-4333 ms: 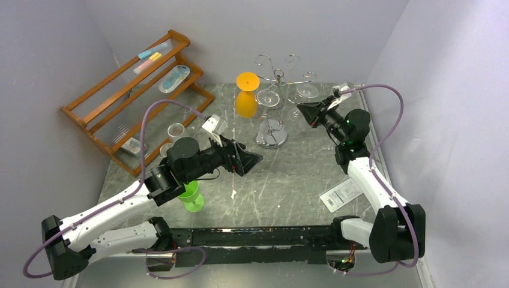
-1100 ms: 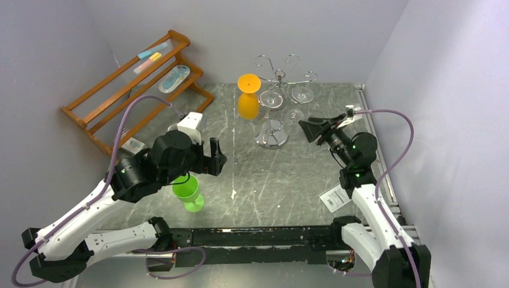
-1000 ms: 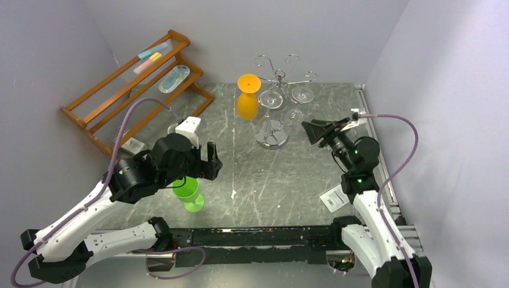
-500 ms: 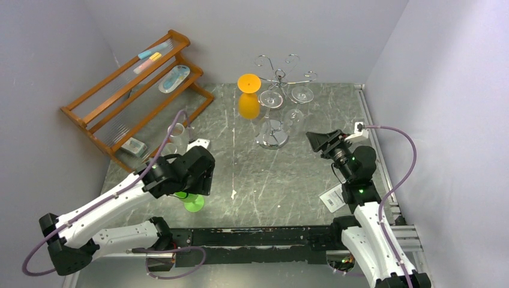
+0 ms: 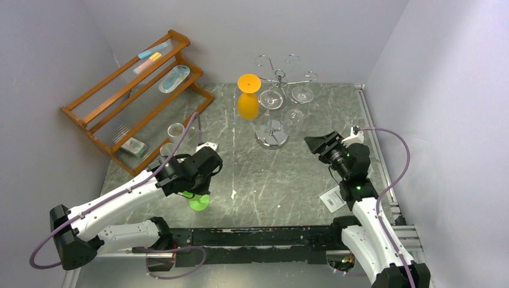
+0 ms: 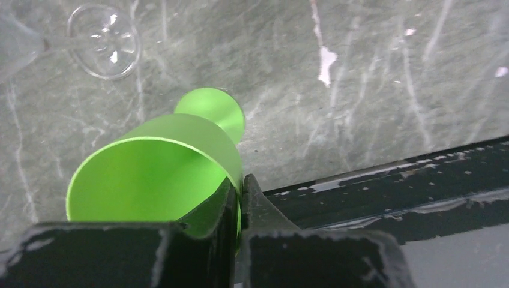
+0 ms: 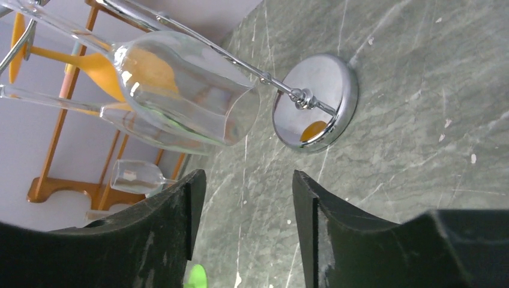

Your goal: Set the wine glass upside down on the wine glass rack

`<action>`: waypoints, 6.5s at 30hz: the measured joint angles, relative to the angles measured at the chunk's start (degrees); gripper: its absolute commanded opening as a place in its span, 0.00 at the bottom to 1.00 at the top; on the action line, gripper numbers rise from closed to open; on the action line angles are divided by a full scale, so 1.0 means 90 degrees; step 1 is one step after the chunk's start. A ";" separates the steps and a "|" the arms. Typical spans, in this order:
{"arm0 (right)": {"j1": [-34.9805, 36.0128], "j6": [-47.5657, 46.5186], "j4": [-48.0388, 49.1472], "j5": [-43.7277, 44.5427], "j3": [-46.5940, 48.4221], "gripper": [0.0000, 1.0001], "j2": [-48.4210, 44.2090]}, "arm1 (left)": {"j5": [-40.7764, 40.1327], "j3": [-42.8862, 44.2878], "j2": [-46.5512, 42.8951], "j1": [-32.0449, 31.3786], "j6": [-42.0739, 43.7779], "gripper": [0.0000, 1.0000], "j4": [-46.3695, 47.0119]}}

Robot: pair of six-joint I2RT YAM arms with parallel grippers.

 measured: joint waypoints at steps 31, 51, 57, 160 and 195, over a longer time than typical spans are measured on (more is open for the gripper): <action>0.1151 0.3874 -0.0355 -0.0821 -0.0653 0.61 -0.0505 | 0.1445 -0.0962 -0.0221 -0.0673 0.0707 0.05 0.6926; 0.2329 0.4456 -0.1668 0.0185 0.0007 0.78 -0.0350 | 0.0027 -0.2055 -0.0508 -0.1426 0.1035 0.05 0.8760; 0.2361 0.4809 -0.2285 0.0522 0.0002 0.80 -0.0811 | -0.0350 -0.2222 -0.0369 -0.1593 0.1212 0.05 0.9316; 0.2385 -0.4265 0.1350 0.0119 -0.0080 0.00 -0.1452 | 0.0379 -0.0413 -0.0801 -0.2261 -0.2093 0.96 0.6637; 0.2385 -0.5090 0.1783 -0.2606 0.0175 0.05 -0.1214 | 0.3395 0.0058 0.1093 0.0053 -0.4248 0.05 0.8510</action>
